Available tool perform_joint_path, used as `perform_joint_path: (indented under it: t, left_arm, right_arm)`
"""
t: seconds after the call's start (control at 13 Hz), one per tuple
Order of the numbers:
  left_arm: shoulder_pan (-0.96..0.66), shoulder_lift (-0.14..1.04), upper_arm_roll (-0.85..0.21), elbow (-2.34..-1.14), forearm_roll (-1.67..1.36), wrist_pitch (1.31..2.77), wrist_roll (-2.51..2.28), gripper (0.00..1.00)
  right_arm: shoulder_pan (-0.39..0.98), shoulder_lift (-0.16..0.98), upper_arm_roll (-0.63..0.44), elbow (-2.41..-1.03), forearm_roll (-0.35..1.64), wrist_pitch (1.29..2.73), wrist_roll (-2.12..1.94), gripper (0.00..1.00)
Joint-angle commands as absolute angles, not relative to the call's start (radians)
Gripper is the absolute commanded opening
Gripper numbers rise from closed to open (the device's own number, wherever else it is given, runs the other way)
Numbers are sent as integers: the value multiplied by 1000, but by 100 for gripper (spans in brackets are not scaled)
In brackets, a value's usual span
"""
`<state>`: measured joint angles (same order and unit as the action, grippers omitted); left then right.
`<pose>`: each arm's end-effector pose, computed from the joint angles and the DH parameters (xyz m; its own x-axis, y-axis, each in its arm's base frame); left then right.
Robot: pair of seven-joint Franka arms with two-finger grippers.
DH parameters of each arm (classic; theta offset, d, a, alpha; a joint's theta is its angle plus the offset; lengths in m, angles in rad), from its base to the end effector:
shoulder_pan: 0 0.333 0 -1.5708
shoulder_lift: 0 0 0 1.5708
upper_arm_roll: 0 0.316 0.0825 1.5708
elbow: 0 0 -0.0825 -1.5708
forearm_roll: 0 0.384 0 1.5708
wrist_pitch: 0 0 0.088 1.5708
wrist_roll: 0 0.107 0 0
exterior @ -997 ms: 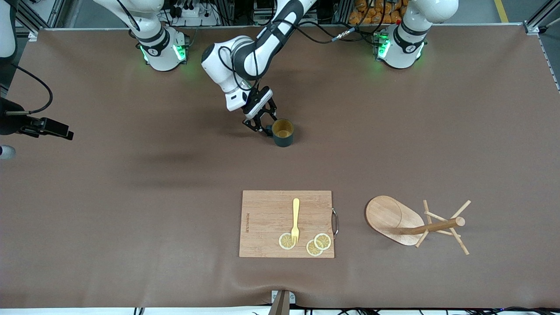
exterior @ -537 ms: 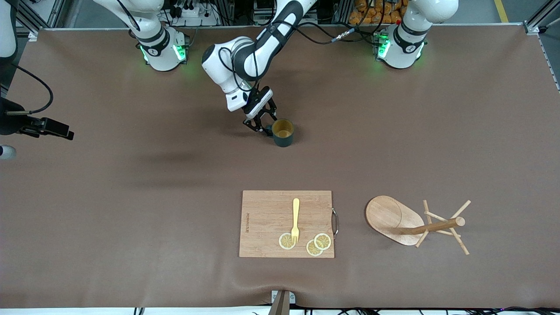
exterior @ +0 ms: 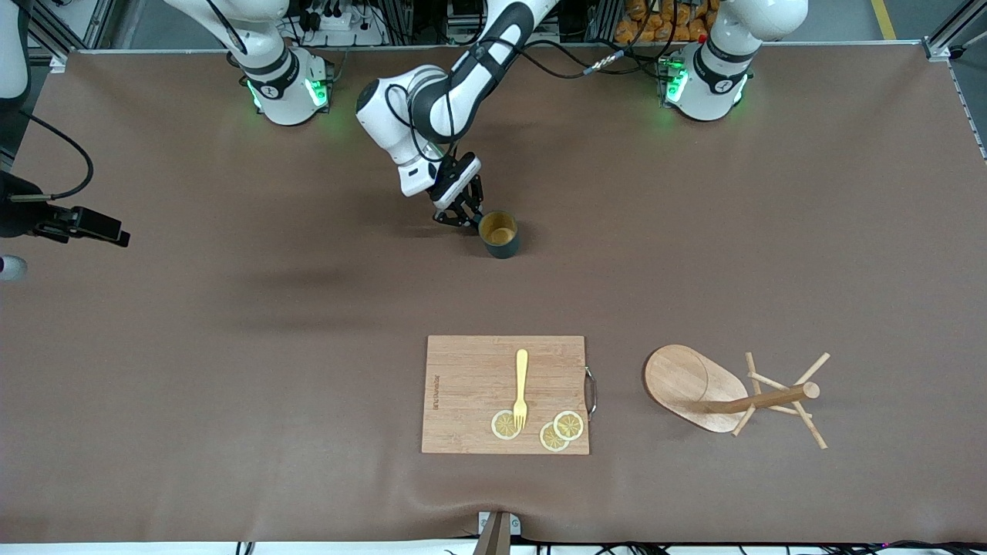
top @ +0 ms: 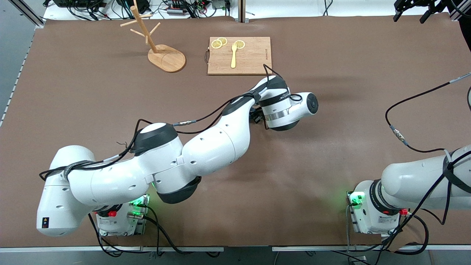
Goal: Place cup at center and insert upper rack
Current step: 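Lift the mug and carry it to the wooden mug tree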
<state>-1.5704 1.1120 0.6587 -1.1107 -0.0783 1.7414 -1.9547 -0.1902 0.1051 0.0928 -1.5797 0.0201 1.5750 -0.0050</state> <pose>0.3154 -0.6570 0.1906 0.5613 0.6003 0.5697 0.7717 -0.6283 -0.0983 0.5789 -0.0569 0.5612 0.9898 -0.0912 -0.1090 -0.0950 -0.9950 -0.0302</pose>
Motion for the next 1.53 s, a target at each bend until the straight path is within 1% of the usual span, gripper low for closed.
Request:
perform_joint_path:
  t: [0.0, 0.31, 0.69, 1.0, 1.23, 1.46]
  left_arm:
    - [-1575, 1106, 667, -1089, -101, 1729, -1931, 0]
    - [-1583, 1007, 680, -1091, -121, 1738, -1885, 0]
    - [-1494, 868, 683, -1100, -233, 1753, -1792, 0]
    - [-1358, 758, 680, -1100, -380, 1769, -1691, 0]
    - [-1206, 642, 655, -1109, -523, 1772, -1573, 0]
    - [-1088, 565, 653, -1111, -664, 1772, -1438, 0]
  right_arm:
    - [-187, 95, 94, -1571, 28, 1560, 11, 100]
    - [-186, 95, 94, -1571, 28, 1560, 11, 100]
    - [-186, 92, 94, -1562, 0, 1562, 8, 100]
    - [-184, 92, 95, -1551, -32, 1560, 2, 100]
    - [-184, 94, 95, -1549, -32, 1571, 3, 100]
    - [-184, 95, 95, -1548, -38, 1575, 3, 100]
